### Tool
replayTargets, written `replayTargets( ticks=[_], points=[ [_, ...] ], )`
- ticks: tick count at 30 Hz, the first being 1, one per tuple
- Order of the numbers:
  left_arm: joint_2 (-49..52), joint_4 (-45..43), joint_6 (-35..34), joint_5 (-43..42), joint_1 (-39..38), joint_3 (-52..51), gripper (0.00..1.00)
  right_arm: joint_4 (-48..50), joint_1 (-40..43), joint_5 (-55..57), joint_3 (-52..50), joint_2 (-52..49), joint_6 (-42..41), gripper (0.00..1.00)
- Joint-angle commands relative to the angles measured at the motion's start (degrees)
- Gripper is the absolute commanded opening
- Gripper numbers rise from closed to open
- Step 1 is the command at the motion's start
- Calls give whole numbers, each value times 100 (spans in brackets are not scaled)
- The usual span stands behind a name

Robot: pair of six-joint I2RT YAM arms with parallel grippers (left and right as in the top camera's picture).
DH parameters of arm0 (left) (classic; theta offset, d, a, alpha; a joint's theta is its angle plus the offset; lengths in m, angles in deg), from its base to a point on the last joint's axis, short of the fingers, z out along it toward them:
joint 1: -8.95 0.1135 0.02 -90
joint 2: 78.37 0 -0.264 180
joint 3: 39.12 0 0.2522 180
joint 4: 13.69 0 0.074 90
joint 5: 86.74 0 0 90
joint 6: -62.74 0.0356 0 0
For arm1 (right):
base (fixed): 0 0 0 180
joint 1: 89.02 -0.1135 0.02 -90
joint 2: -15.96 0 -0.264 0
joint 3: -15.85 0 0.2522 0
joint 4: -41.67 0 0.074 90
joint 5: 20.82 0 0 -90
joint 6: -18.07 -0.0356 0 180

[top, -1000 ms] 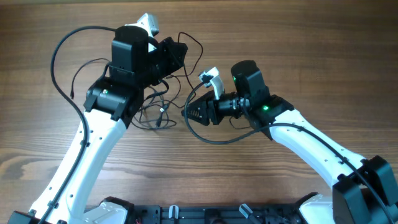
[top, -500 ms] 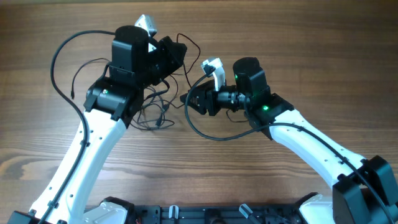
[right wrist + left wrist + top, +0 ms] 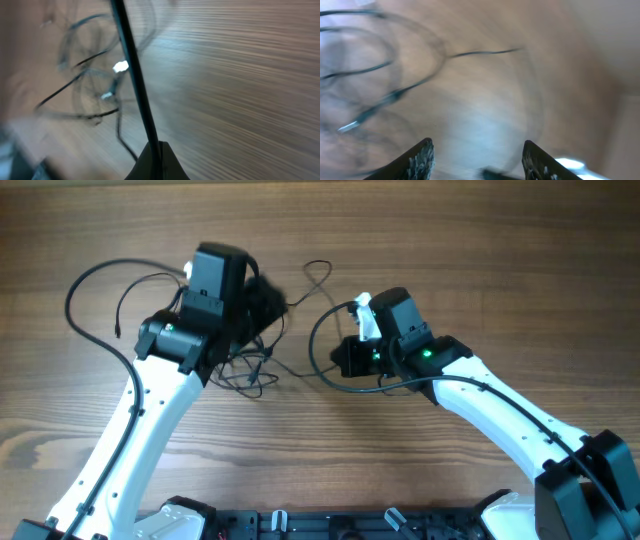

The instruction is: Untangle cables

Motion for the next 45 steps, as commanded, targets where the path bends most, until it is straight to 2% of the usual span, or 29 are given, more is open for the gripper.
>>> replayTargets(
  ticks=[1,10,17,23,33,39,41,42,43,45],
  points=[
    [153,649,162,831,7,22,57,-409,92,1493,15,-63,-938,4],
    [868,811,160,380,7,-455,60,-1204,951,1709,17,-63,-1014,4],
    [1276,927,160,-273,4,-741,68,-1379,1604,1550,15,-63,-704,4],
    [1307,1534,306,-363,4,-756,73,-1388,1617,1552,15,-63,-728,4],
    [1307,994,302,-382,-210,-1515,77,-1381,1617,1421,15,-63,-719,4],
    [1307,997,291,-409,-210,-1580,77,-1392,1617,1375,15,-63,-723,4],
    [1307,990,291,-428,-210,-1580,70,-1394,1617,1375,15,-63,-721,4],
    [1307,951,291,-426,-210,-1580,53,-1394,1617,1375,15,-63,-723,4],
    [1307,855,293,-424,-210,-1580,40,-1394,1617,1373,15,-63,-721,5],
    [1307,586,295,-393,-201,-1580,23,-1399,1617,1375,15,-63,-721,4]
  ],
)
